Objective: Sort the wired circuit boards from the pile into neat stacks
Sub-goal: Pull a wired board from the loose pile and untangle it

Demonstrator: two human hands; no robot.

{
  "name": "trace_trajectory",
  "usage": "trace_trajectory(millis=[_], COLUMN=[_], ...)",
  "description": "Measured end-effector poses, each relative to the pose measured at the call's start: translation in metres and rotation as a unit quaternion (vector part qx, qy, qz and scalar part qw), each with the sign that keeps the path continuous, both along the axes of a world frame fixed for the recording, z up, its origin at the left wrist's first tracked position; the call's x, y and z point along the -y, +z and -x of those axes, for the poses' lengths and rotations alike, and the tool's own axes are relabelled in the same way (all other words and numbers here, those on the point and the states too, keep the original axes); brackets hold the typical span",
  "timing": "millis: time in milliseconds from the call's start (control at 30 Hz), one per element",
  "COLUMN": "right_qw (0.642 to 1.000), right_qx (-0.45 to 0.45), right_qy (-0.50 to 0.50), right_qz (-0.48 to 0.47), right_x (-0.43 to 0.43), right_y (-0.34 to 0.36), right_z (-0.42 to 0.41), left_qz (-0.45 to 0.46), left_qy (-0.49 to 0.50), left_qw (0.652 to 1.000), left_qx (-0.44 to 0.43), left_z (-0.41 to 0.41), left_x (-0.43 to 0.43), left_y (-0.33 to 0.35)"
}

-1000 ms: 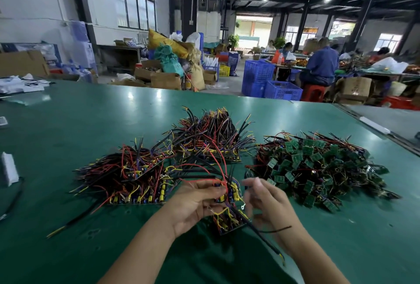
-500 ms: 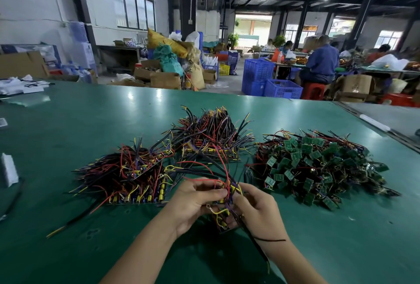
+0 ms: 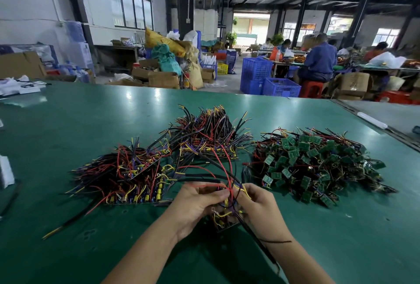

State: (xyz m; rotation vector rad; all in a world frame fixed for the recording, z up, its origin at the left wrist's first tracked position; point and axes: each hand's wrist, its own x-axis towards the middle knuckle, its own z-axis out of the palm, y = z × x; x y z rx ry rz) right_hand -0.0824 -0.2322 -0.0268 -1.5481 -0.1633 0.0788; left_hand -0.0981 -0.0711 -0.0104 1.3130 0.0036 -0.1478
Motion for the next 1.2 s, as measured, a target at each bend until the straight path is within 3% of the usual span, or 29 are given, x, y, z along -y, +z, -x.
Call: trace_trajectory(millis=[167, 300, 433, 667, 967, 1067, 1200], right_qw=[0.996, 0.995, 0.987, 0.965, 0.937, 0.934, 0.927], right_qx=[-0.065, -0.068, -0.096, -0.119, -0.158, -0.165, -0.171], right_qy=[0.030, 0.041, 0.061, 0.142, 0.157, 0.124, 0.076], right_qz=[-0.053, -0.054, -0.117, -0.188, -0.269, -0.293, -0.324], right_x=[0.005, 0.010, 0.010, 0.015, 0.011, 0.010, 0.017], right_y=[0.002, 0.008, 0.009, 0.011, 0.009, 0.016, 0.022], right_z=[-0.001, -0.001, 0.001, 0.002, 0.005, 0.006, 0.005], left_qz=[0.000, 0.014, 0.026, 0.099, 0.150, 0.191, 0.178], left_qy=[-0.014, -0.028, -0.045, -0.074, -0.095, -0.096, -0.079], left_qw=[1.000, 0.999, 0.998, 0.992, 0.983, 0.975, 0.980], left_qx=[-0.023, -0.043, -0.045, -0.037, -0.045, -0.057, -0.048], left_z=[-0.001, -0.001, 0.000, 0.003, 0.001, 0.001, -0.001], left_x=[-0.004, -0.002, -0.002, -0.001, 0.003, 0.002, -0.005], left_y=[-0.002, -0.002, 0.000, 0.003, -0.001, 0.000, 0.004])
